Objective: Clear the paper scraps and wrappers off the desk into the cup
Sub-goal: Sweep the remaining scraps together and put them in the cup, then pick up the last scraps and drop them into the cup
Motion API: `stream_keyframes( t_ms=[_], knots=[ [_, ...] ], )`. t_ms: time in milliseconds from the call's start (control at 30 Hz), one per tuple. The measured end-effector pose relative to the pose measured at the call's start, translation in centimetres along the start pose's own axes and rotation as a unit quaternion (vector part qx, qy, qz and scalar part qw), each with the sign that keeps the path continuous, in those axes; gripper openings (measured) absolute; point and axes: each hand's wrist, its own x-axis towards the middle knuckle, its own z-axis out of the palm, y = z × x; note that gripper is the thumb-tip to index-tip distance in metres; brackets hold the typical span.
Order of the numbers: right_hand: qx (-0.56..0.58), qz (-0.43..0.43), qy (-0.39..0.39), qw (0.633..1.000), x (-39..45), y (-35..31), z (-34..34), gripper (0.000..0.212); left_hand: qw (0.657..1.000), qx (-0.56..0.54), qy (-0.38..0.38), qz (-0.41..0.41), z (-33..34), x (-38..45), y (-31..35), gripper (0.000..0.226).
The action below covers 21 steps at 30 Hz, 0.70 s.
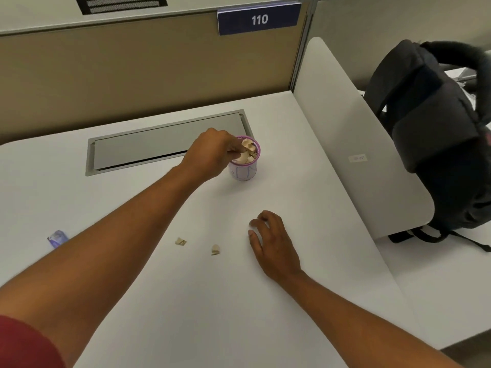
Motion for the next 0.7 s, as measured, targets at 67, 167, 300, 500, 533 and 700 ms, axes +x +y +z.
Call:
stream_keyframes(
  t_ms=[67,167,300,500,533,700],
  knots=[
    [-0.001,-0.008,-0.008,1.0,0.0,-0.1,-0.2,0.023,0.997,-0.065,0.044,-0.02,-0.6,-3.2,-0.7,0.021],
    [-0.025,-0.024,0.0,0.999,-0.4,-1.0,-0.4,0.026,0.988,-0.11,0.09,-0.055,-0.1,-9.9,-3.1,0.015],
    [0.035,0.012,-0.066,0.997,-2.4,-4.4,0.6,0.042,0.972,-0.097,0.15,-0.15,3.1,-21.2,-7.5,0.012],
    [0.098,0.06,-0.084,0.99,-2.0,-9.9,4.2,0.037,0.924,-0.013,0.155,-0.348,7.8,-34.8,-11.5,0.036],
    [0.109,0.061,-0.083,0.989,-1.5,-10.9,4.7,0.036,0.917,-0.002,0.158,-0.367,8.1,-36.2,-11.9,0.044],
    [0.161,0.01,-0.117,0.98,-0.6,-14.7,6.9,0.034,0.872,0.023,0.159,-0.462,7.0,-39.7,-14.1,0.066]
  ],
)
